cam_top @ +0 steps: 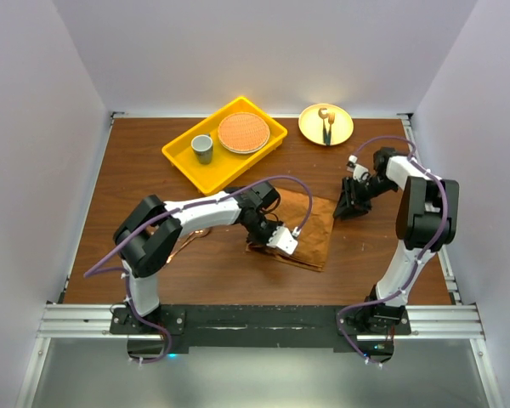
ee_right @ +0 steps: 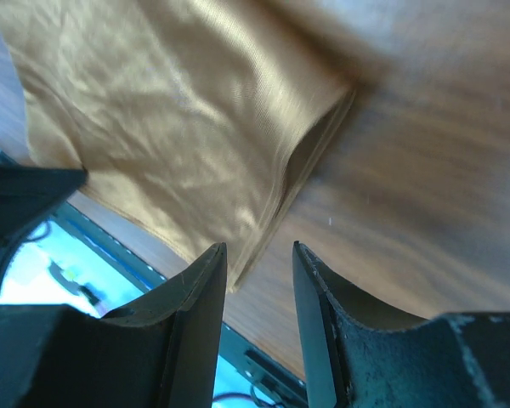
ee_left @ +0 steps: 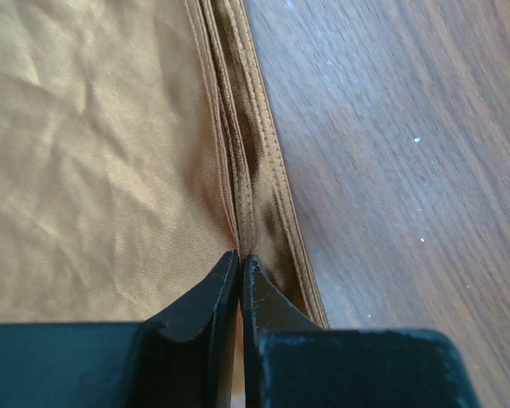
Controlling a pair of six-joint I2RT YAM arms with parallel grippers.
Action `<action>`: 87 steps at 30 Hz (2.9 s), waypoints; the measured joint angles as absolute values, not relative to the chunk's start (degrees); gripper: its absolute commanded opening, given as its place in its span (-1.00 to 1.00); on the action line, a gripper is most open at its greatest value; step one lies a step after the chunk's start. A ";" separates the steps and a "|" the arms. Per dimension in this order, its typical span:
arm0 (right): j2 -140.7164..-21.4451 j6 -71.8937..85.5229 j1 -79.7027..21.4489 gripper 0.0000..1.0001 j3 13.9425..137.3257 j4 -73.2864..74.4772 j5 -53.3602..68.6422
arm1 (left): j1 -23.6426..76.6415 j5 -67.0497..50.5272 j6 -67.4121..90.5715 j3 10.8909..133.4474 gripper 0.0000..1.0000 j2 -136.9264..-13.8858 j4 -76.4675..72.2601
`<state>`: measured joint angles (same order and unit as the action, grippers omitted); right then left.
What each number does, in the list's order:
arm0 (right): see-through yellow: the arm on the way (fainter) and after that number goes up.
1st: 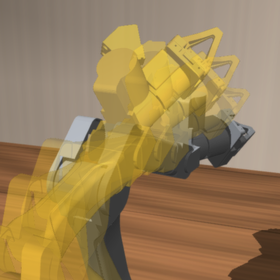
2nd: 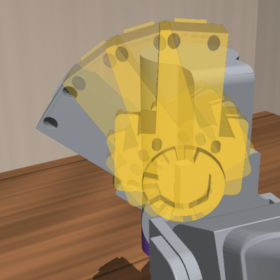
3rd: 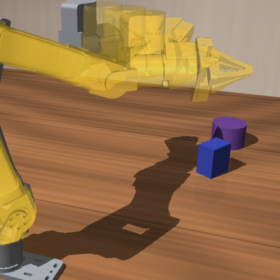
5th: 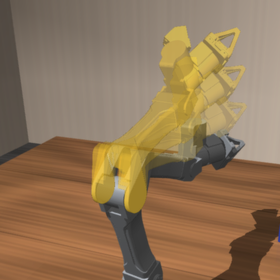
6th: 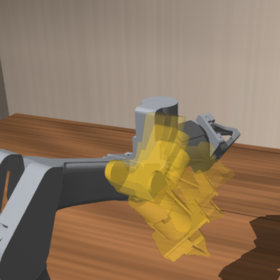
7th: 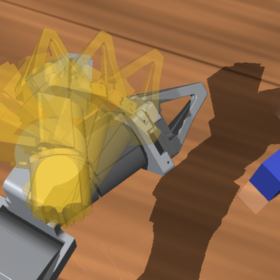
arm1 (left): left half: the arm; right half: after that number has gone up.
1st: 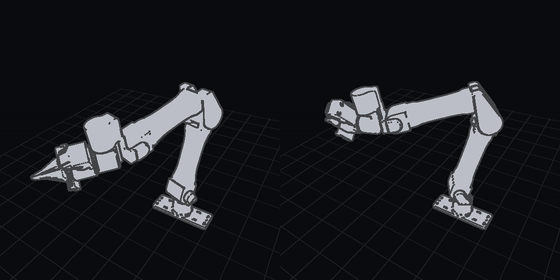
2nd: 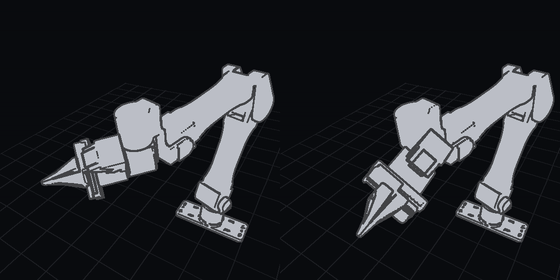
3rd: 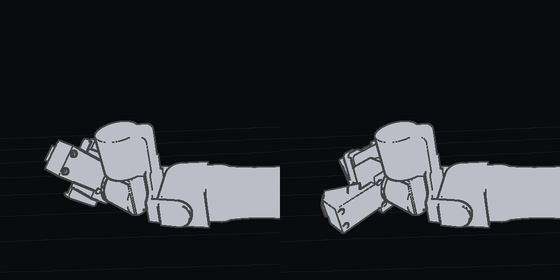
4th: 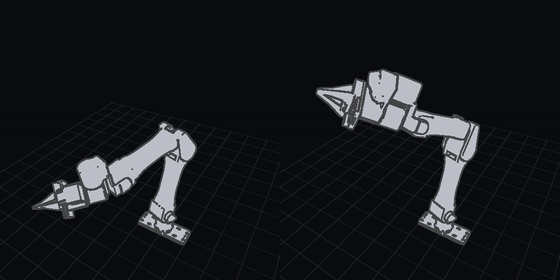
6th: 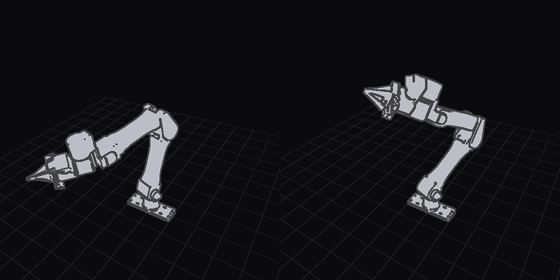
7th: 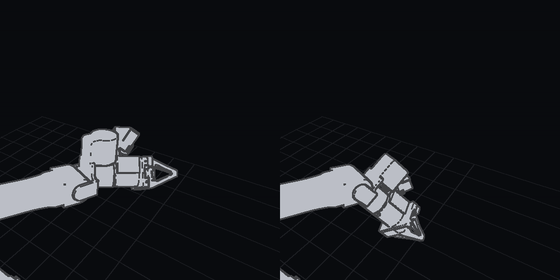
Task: Fold the napkin into a case and place the utensils inside
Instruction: Smooth out the square-folded napkin at the center of the board.
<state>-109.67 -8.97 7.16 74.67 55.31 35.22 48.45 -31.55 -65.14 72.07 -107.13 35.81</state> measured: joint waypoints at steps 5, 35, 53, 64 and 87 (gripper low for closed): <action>-112.62 -6.09 7.16 -0.15 74.67 52.62 37.12 | 48.31 -31.53 -65.14 71.18 -0.77 -107.61 34.81; -106.63 -5.91 2.02 -0.26 80.42 52.97 38.65 | 41.93 -35.99 -57.74 78.22 -0.37 -105.75 41.43; -115.11 -3.66 -3.40 -0.25 78.28 46.68 32.82 | 42.87 -31.05 -51.96 68.45 -0.46 -107.50 33.89; -113.93 0.58 -3.73 -0.22 80.36 44.23 38.65 | 44.99 -29.12 -51.83 65.71 -0.47 -105.86 29.63; -118.56 0.97 -6.00 -0.40 80.01 38.06 37.10 | 35.38 -32.75 -23.51 88.07 -0.46 -111.50 18.20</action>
<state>-118.56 0.97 -6.00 80.01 38.06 37.10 35.38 -32.75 -23.51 88.07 -111.50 18.20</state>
